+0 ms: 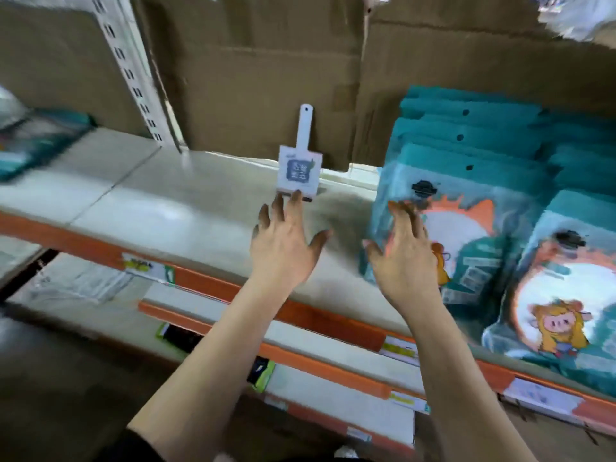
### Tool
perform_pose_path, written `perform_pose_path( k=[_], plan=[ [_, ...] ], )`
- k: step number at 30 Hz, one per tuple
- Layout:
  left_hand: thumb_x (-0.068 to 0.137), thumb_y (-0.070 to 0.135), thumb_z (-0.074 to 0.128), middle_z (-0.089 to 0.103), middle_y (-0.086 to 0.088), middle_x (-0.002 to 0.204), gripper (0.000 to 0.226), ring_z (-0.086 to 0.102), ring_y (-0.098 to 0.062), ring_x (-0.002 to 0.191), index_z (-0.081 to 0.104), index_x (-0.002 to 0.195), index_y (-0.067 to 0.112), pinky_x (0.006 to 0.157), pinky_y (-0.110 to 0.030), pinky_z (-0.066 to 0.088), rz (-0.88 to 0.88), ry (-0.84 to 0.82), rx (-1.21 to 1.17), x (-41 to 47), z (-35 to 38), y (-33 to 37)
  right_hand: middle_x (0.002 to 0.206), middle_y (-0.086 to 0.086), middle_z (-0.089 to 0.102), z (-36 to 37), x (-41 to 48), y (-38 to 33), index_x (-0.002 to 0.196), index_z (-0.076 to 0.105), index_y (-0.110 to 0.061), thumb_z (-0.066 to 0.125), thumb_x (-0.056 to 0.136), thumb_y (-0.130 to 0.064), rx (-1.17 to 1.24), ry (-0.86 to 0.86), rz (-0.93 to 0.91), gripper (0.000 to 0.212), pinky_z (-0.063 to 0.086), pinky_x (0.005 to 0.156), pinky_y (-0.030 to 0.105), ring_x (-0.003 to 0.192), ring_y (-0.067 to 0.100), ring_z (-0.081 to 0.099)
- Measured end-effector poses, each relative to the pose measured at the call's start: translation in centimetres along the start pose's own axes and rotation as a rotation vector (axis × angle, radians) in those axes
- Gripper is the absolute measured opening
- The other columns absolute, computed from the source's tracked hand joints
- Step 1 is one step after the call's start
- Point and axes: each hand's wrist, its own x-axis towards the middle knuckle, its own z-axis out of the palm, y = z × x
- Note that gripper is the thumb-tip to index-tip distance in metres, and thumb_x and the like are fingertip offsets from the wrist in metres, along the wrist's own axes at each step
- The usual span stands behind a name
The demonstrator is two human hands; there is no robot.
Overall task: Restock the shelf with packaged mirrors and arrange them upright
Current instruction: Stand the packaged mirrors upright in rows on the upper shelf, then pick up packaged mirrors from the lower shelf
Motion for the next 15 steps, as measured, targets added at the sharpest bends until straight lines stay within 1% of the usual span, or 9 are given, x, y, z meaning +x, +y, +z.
perform_pose_path(
  k=[2, 4, 6, 9, 13, 15],
  plan=[
    [0.088, 0.056, 0.046, 0.032, -0.014, 0.146, 0.073, 0.034, -0.037, 0.130, 0.020, 0.145, 0.019, 0.099, -0.047, 0.036, -0.087, -0.042, 0.051, -0.1, -1.8, -3.4, 0.149, 0.017, 0.033, 2.2, 0.3, -2.6, 0.143, 0.033, -0.007, 0.065, 0.085, -0.024, -0.060, -0.105, -0.040, 0.069, 0.023, 0.114, 0.045, 0.139, 0.034, 0.027],
    [0.089, 0.055, 0.045, 0.037, -0.011, 0.141, 0.068, 0.039, -0.037, 0.125, 0.024, 0.143, 0.019, 0.095, -0.046, 0.039, -0.168, -0.052, 0.062, -0.5, -3.6, -6.8, 0.150, 0.014, 0.032, 4.4, 0.3, -5.5, 0.144, 0.030, -0.011, 0.062, 0.086, -0.030, -0.113, -0.191, -0.052, 0.069, 0.022, 0.114, 0.045, 0.140, 0.032, 0.025],
    [0.090, 0.054, 0.046, 0.038, -0.010, 0.140, 0.066, 0.041, -0.036, 0.123, 0.026, 0.142, 0.020, 0.093, -0.045, 0.040, -0.238, -0.054, 0.060, -1.4, -5.4, -10.4, 0.149, 0.011, 0.031, 6.5, -0.3, -8.6, 0.143, 0.030, -0.016, 0.059, 0.088, -0.035, -0.148, -0.270, -0.055, 0.066, 0.025, 0.113, 0.044, 0.138, 0.031, 0.026],
    [0.090, 0.052, 0.048, 0.036, -0.010, 0.141, 0.065, 0.040, -0.035, 0.124, 0.026, 0.142, 0.020, 0.094, -0.043, 0.038, -0.317, -0.056, 0.057, -2.6, -7.7, -15.6, 0.147, 0.010, 0.032, 9.4, -1.2, -13.2, 0.143, 0.031, -0.017, 0.056, 0.090, -0.038, -0.150, -0.373, -0.084, 0.062, 0.028, 0.108, 0.042, 0.135, 0.030, 0.029],
    [0.090, 0.050, 0.049, 0.034, -0.011, 0.144, 0.066, 0.038, -0.036, 0.126, 0.023, 0.144, 0.021, 0.097, -0.045, 0.036, -0.391, -0.025, 0.038, -3.7, -10.8, -22.2, 0.147, 0.009, 0.033, 13.4, -1.6, -19.4, 0.142, 0.031, -0.020, 0.055, 0.090, -0.040, -0.133, -0.443, -0.150, 0.061, 0.028, 0.107, 0.043, 0.134, 0.031, 0.030],
    [0.091, 0.050, 0.048, 0.033, -0.012, 0.144, 0.066, 0.038, -0.036, 0.127, 0.022, 0.144, 0.020, 0.098, -0.045, 0.036, -0.415, -0.010, 0.035, -4.5, -12.1, -25.4, 0.147, 0.009, 0.033, 15.3, -1.9, -22.4, 0.142, 0.032, -0.019, 0.055, 0.090, -0.038, -0.117, -0.458, -0.185, 0.060, 0.029, 0.108, 0.043, 0.134, 0.031, 0.031]
  ],
)
